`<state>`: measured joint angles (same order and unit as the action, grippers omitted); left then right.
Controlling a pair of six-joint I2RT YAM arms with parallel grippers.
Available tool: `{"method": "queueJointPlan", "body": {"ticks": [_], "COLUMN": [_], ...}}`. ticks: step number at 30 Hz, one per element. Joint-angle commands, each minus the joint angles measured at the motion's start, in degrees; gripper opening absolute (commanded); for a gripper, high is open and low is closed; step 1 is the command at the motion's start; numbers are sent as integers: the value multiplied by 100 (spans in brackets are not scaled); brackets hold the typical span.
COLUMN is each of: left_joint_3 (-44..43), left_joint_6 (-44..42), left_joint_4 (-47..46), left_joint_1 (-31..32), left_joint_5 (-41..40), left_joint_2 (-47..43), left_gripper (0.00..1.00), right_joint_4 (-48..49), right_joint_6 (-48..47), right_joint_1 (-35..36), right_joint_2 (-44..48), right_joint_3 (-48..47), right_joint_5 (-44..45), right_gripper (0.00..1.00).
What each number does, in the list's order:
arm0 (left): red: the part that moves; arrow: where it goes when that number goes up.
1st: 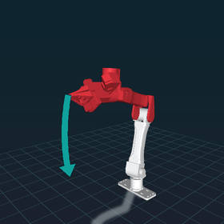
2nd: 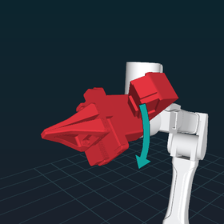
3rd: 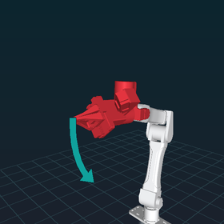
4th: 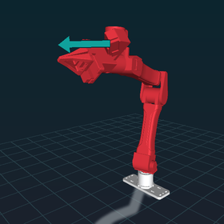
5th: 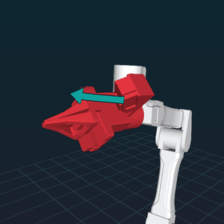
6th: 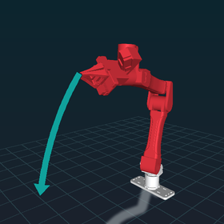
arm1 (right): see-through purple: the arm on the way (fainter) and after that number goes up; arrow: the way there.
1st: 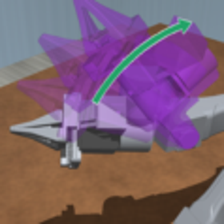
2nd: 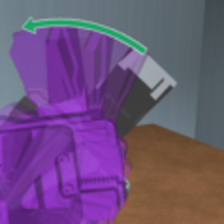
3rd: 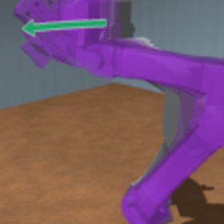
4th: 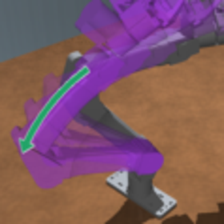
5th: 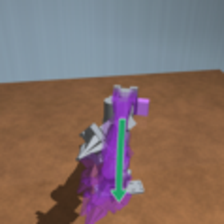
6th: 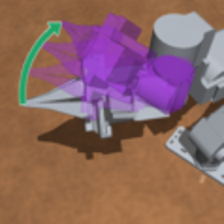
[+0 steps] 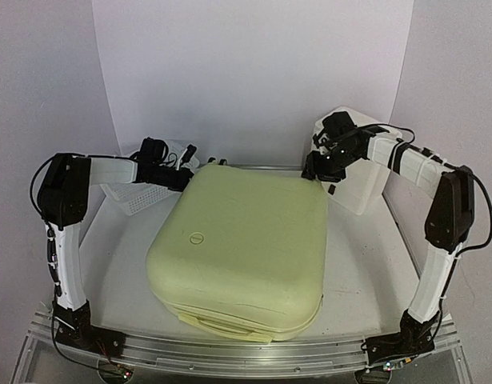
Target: Open, take out, and arrange the luggage
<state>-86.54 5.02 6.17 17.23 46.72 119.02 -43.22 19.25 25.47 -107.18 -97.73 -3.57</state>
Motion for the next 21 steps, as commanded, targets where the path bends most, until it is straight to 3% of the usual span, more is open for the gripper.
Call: {"method": "queueJointPlan", "body": {"ticks": [1,8,15,20,21], "left_joint_3": [-794,-1230,-518,-42,23], "left_joint_6": [309,819,1027,1012,1004], "left_joint_4": [-1121,-1123,-1134,-1134,-1131], "left_joint_1": [-71,15,92,60,28], "left_joint_5": [-94,303,254,106,51], "left_joint_2": [-19,255,-230,-547,-610], "left_gripper": [0,0,0,0,0], "right_joint_4": [274,309,244,297,325], "right_joint_6": [-3494,-2996,-2190,-1973,-1804], "right_joint_1": [845,865,863,958,959], "right_joint_2": [-76,-1266,-2674,-3070,-3053], "right_joint_3": [-141,-1801,-4119,-4702,-4682], "right_joint_5": [-1437,-1494,-1408,-1246,-1146], "right_gripper": [0,0,0,0,4]}}
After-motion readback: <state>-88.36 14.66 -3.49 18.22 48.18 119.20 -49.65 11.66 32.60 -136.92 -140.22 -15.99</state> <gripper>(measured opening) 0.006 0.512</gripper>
